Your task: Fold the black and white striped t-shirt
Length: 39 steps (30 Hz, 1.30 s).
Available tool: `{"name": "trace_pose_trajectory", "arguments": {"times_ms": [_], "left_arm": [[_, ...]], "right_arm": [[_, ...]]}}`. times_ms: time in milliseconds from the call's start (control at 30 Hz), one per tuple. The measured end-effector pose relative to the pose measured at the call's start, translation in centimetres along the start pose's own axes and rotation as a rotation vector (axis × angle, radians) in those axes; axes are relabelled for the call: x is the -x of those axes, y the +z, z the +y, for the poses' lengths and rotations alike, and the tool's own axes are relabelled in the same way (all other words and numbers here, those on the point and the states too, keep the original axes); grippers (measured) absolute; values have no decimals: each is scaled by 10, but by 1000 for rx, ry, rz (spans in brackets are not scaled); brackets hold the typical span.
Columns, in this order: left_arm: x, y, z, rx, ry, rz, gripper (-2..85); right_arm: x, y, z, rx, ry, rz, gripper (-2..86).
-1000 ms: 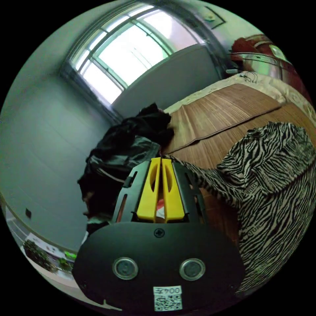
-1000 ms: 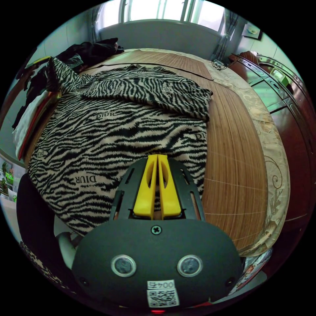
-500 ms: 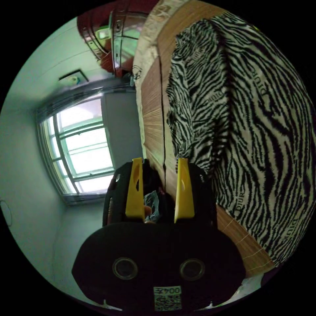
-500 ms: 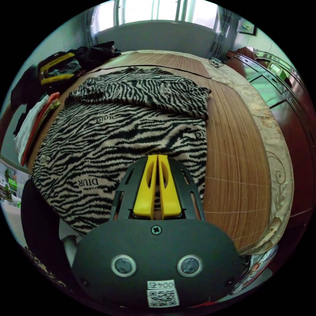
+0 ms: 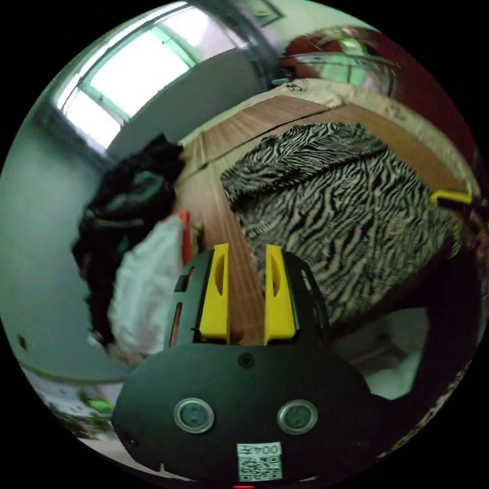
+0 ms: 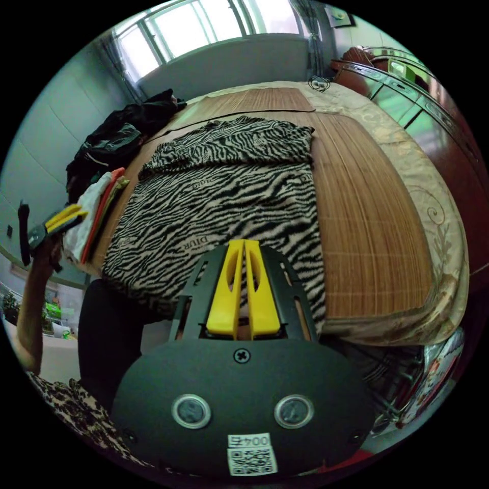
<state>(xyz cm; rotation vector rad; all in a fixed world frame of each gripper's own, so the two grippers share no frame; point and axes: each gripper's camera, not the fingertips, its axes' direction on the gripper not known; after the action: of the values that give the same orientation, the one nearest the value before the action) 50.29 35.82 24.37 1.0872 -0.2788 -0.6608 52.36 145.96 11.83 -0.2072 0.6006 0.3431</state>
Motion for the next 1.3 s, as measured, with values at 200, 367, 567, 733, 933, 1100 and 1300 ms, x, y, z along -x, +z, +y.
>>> {"name": "trace_pose_trajectory", "arguments": {"times_ms": [200,367,567,733,933,1100,1300], "left_arm": [[97,10,101,14,-347,315,27],[109,4,137,-38,-363,326,16],[110,37,145,-70,-327,352,14],[121,105,144,-107,-366,373,15],[138,179,123,-239,-402,395,20],[154,257,105,-268,-409,370,15],[173,327,110,-172,-465,452,5]], "right_arm": [[-3,-49,30,-46,45,-78,-7],[29,-76,24,-16,-93,66,-7],[67,-76,7,35,-266,246,-7],[68,-73,-17,62,-214,220,-1],[92,-102,-97,-67,-261,49,58],[142,-91,-209,-77,-359,28,66],[263,-43,-330,-58,-616,24,57]]}}
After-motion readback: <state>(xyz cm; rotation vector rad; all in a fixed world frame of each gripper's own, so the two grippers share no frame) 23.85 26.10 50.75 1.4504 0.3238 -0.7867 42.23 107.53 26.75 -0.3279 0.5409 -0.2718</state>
